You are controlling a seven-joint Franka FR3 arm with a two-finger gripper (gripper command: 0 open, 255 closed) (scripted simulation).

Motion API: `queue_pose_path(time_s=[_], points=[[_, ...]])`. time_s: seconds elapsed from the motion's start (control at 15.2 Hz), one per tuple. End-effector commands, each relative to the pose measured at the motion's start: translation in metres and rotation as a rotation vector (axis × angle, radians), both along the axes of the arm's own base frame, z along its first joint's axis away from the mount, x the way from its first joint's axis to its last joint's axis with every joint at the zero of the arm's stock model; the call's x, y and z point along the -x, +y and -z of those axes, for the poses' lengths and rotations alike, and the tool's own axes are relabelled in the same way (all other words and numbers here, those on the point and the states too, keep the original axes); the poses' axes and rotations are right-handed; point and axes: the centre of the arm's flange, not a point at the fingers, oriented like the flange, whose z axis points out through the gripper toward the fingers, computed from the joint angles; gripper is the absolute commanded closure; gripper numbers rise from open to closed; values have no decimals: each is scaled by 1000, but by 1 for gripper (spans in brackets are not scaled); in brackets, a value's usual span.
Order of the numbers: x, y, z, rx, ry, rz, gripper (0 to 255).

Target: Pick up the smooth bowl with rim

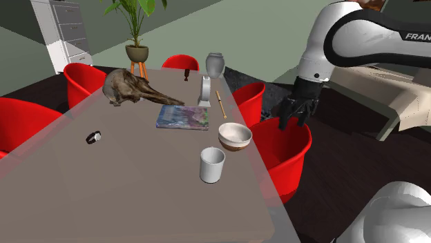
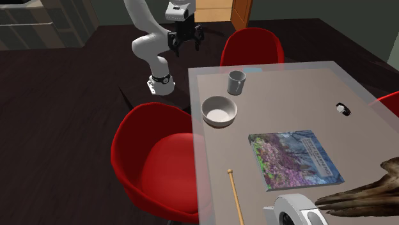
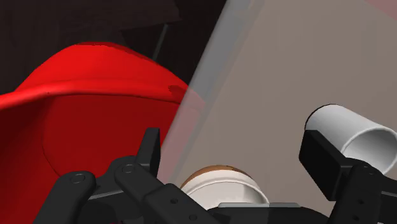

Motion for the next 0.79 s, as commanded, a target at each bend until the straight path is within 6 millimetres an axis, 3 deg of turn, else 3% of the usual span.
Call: queue_pose_path(time_s=[0.0, 0.73], points=[[0, 0, 0, 0, 0, 0, 0], [-115, -49, 75, -48, -19, -20, 0]])
